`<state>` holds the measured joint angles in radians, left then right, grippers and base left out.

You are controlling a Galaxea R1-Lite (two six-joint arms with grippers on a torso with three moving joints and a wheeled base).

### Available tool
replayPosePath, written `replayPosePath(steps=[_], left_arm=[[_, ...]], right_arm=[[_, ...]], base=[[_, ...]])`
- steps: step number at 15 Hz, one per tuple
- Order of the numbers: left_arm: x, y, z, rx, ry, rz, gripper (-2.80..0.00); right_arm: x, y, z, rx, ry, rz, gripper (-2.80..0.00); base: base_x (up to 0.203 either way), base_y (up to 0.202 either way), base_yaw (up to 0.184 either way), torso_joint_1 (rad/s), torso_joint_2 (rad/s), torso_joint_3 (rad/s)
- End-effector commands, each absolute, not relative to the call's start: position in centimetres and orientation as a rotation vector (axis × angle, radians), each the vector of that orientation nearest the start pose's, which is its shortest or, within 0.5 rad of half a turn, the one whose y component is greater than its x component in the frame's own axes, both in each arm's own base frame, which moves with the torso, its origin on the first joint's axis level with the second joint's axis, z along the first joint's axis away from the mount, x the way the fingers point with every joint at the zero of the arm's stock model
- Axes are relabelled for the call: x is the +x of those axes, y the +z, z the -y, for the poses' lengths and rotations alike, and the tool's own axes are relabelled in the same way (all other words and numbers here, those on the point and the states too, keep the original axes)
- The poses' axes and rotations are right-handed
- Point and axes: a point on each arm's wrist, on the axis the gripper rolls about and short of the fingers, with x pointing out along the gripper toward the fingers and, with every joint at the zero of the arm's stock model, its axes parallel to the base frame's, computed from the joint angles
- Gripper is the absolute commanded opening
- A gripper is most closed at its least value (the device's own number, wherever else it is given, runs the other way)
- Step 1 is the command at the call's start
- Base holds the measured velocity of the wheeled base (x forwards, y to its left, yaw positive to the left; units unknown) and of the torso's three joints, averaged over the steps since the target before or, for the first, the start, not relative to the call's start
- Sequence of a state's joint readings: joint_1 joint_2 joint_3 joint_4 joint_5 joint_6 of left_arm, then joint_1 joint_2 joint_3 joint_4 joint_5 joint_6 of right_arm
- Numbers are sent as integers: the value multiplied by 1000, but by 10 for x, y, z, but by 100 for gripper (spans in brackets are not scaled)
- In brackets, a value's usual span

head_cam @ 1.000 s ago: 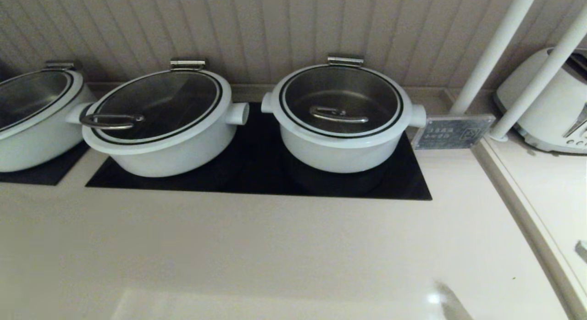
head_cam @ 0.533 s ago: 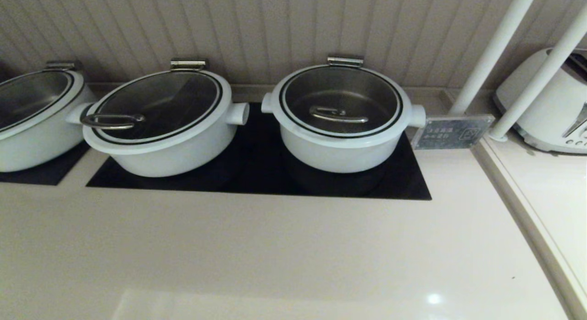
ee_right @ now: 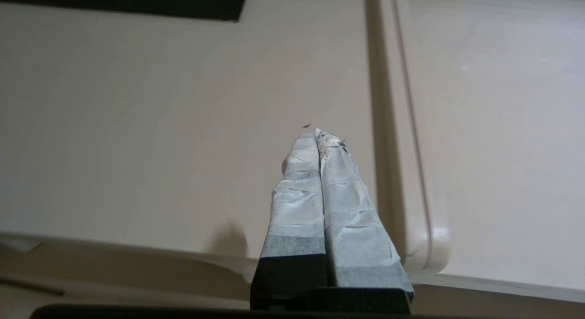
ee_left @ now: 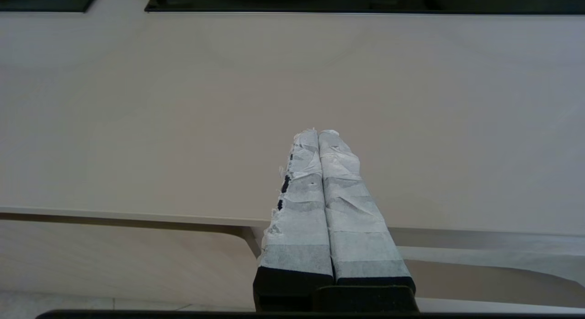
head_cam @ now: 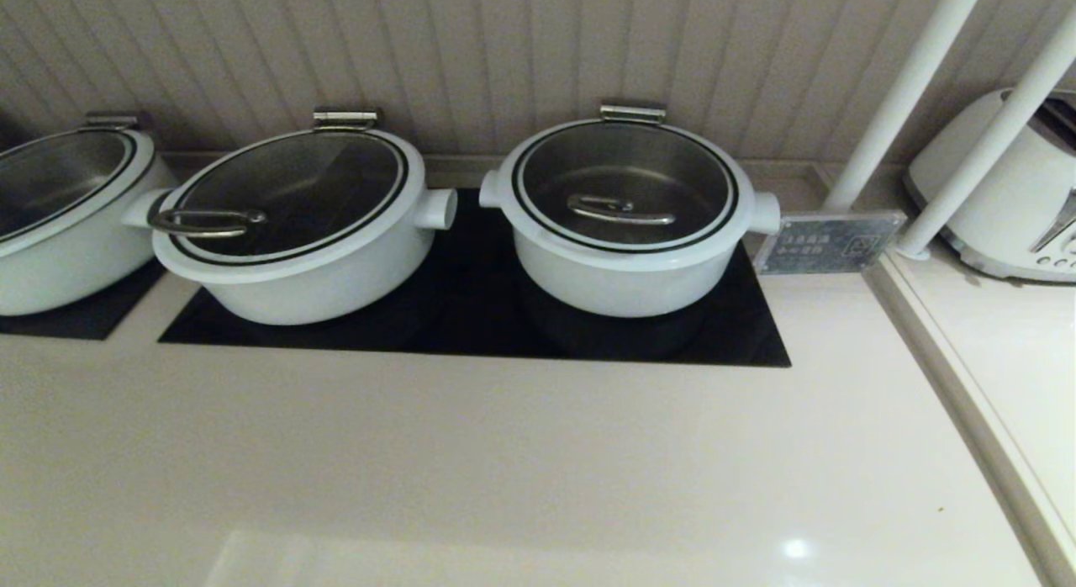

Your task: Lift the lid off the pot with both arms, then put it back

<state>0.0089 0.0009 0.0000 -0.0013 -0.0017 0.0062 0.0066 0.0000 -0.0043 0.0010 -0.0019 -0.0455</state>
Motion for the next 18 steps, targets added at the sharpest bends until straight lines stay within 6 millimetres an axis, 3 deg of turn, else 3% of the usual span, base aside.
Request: replayPosePath(steps=[1,18], left_arm=[[-23,76,0,6,8,0,-280],[-23,76,0,6,8,0,-280]], right_arm=[[-23,76,0,-43,20,-3,-280],[-23,76,0,6,0,1,-280]], base=[[0,0,0,0,0,0],[0,0,0,0,0,0]])
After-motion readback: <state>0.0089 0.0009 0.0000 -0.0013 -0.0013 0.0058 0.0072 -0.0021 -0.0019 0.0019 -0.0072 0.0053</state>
